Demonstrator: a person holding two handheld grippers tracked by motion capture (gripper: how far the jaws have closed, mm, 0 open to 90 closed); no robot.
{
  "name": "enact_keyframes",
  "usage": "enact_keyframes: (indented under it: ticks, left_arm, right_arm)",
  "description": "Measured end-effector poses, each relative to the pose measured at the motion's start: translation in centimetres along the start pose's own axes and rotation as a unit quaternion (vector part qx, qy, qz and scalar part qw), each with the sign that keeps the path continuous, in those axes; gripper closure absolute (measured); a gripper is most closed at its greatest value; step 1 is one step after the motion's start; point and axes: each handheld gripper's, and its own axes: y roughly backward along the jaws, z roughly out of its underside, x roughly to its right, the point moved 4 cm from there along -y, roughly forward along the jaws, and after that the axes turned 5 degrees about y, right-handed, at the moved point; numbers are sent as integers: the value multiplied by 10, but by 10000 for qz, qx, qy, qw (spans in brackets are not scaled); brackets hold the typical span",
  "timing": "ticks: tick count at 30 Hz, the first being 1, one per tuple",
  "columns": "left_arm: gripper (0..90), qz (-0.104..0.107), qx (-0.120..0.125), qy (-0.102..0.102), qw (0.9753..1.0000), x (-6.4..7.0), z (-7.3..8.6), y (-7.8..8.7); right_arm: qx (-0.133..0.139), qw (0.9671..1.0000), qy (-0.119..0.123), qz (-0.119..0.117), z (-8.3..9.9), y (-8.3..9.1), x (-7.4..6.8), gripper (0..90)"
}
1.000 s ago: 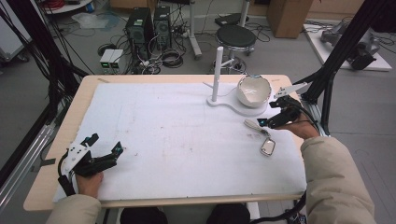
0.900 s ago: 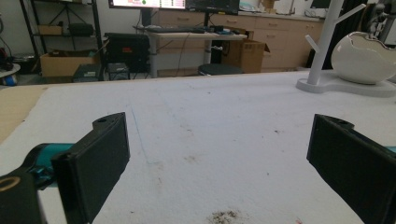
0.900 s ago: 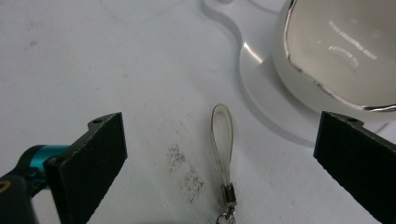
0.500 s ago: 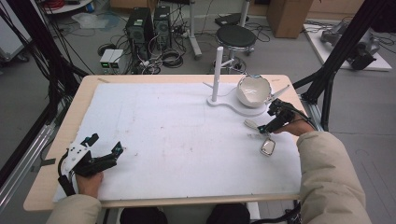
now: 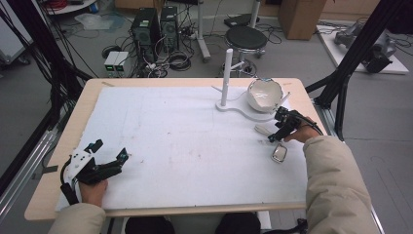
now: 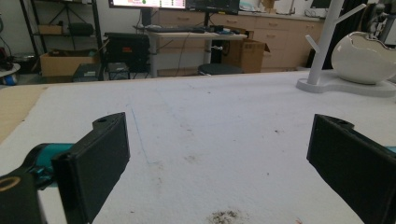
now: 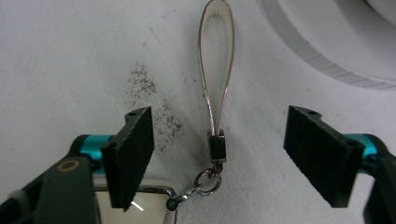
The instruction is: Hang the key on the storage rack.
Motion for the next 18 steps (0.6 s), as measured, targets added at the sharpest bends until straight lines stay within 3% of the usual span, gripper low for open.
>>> enact_keyframes:
  ticks: [8,18]
  left_arm:
    - [63,4,-10,2,10000,0,0,0]
    - [63,3,-11,3,10000,0,0,0]
  right_arm:
    - [-302,9995,69,-34,0,-4,2,482]
    - [-507,9985,189,-36,0,-9,2,655]
